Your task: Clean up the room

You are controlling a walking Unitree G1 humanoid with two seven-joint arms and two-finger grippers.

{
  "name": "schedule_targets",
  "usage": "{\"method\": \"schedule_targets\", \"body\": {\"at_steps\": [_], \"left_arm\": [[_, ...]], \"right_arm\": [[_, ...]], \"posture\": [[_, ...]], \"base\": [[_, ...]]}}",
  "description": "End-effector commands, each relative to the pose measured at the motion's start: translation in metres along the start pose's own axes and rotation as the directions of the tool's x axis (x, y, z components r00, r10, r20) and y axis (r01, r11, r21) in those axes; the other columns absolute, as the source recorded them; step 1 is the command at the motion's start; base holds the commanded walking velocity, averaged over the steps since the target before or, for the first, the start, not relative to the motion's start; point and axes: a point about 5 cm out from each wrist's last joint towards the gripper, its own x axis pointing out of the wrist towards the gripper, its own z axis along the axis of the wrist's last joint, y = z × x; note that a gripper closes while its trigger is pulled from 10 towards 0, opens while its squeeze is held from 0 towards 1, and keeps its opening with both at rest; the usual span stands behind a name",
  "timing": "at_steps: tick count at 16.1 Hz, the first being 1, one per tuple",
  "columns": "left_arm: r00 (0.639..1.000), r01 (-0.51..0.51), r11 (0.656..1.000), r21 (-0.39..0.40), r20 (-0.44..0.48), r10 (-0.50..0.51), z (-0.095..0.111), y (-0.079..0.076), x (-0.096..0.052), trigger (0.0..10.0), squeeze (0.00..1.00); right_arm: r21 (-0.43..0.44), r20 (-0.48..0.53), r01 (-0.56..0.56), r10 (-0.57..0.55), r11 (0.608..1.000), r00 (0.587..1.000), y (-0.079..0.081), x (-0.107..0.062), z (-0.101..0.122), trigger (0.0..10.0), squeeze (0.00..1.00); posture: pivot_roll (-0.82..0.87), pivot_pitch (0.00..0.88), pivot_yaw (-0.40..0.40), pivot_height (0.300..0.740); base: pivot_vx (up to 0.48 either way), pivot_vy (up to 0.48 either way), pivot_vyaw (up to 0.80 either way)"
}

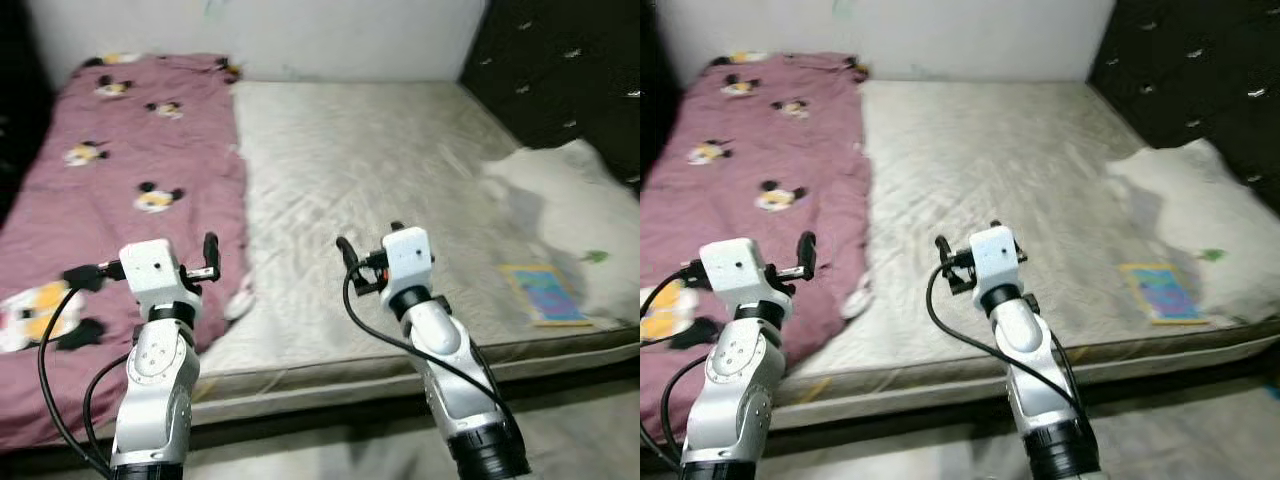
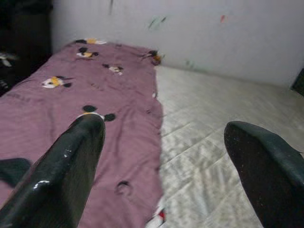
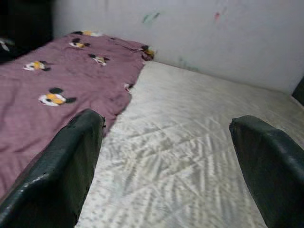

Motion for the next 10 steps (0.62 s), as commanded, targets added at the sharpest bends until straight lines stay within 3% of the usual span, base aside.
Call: {"method": "schedule_targets", "body": {"at_steps": [1, 7, 10], "left_arm": [[1.000, 0.025, 1.000, -0.006, -0.002, -0.025, -0.002, -0.008, -0.001, 10.0, 0.00], [0.991, 0.133, 0.989, -0.064, 0.031, -0.132, 0.003, -0.018, -0.006, 10.0, 0.00], [0.989, 0.147, 0.986, -0.074, 0.033, -0.145, 0.004, -0.019, -0.006, 10.0, 0.00]], "right_arm": [[-0.010, -0.018, 0.025, -0.025, 1.000, 1.000, -0.009, -0.004, -0.004, 10.0, 0.00], [-0.014, -0.010, 0.013, -0.013, 1.000, 1.000, -0.007, -0.003, -0.003, 10.0, 0.00], [-0.014, -0.012, 0.014, -0.014, 1.000, 1.000, -0.008, -0.003, -0.004, 10.0, 0.00]], "posture": [[-0.03, 0.080, -0.052, 0.740], [-0.03, 0.081, -0.051, 0.740], [-0.03, 0.083, -0.052, 0.740]], "base": [[0.000, 0.000, 0.00], [0.000, 0.000, 0.00], [0.253, 0.000, 0.00]]}}
